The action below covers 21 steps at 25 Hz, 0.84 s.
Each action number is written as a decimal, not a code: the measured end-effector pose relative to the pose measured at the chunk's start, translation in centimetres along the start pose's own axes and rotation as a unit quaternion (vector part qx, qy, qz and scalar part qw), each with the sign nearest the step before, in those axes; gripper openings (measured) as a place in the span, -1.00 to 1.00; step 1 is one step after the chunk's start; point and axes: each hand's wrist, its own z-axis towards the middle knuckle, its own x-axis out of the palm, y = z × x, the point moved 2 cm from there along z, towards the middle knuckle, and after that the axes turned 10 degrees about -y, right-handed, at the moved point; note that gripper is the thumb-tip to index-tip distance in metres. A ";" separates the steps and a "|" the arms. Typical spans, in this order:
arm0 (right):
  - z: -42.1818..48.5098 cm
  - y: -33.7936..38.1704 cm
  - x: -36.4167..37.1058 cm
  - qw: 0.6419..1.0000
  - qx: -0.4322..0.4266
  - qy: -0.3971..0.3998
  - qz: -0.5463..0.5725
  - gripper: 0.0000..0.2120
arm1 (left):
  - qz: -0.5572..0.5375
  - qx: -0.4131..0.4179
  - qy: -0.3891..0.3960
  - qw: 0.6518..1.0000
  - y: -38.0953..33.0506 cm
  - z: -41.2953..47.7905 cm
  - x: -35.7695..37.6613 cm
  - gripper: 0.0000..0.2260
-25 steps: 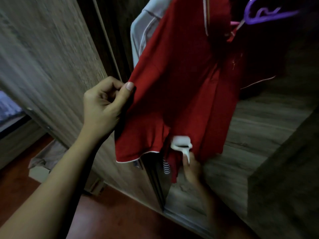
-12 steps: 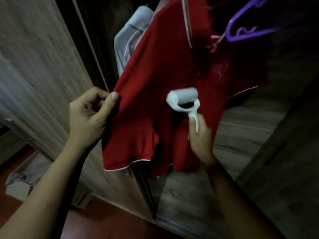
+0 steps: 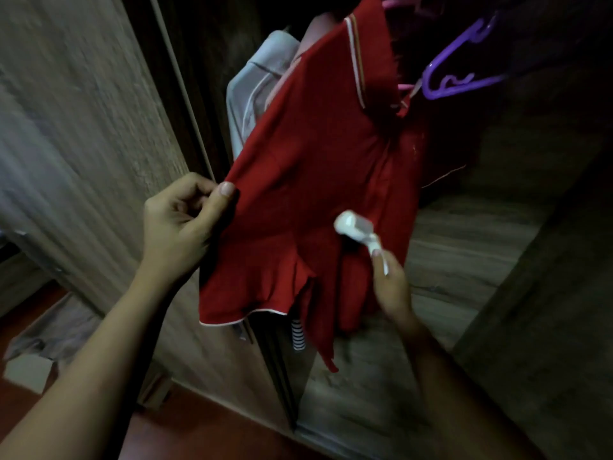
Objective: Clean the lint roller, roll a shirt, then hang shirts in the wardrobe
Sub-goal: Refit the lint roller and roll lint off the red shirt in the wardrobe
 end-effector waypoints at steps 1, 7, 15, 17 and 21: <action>2.7 1.2 -0.8 0.999 -0.016 -0.028 0.002 -0.71 | 0.001 -0.001 0.001 1.000 0.0 0.0 0.0 -0.81; 10.9 4.7 -3.5 0.996 -0.035 -0.073 0.049 -0.68 | -0.001 0.004 0.000 1.000 -0.1 0.2 -0.1 -0.83; -2.6 -5.0 1.4 0.994 0.046 0.097 -0.017 -0.80 | 0.026 0.020 -0.003 0.999 0.3 0.1 -0.3 -0.82; 3.6 -3.0 -0.2 0.999 0.050 0.012 -0.003 -0.73 | 0.024 0.019 -0.007 1.000 0.2 0.1 -0.2 -0.81; 15.5 2.4 -3.6 0.995 0.009 -0.079 0.057 -0.71 | 0.020 0.025 0.004 0.999 -0.2 0.1 0.0 -0.86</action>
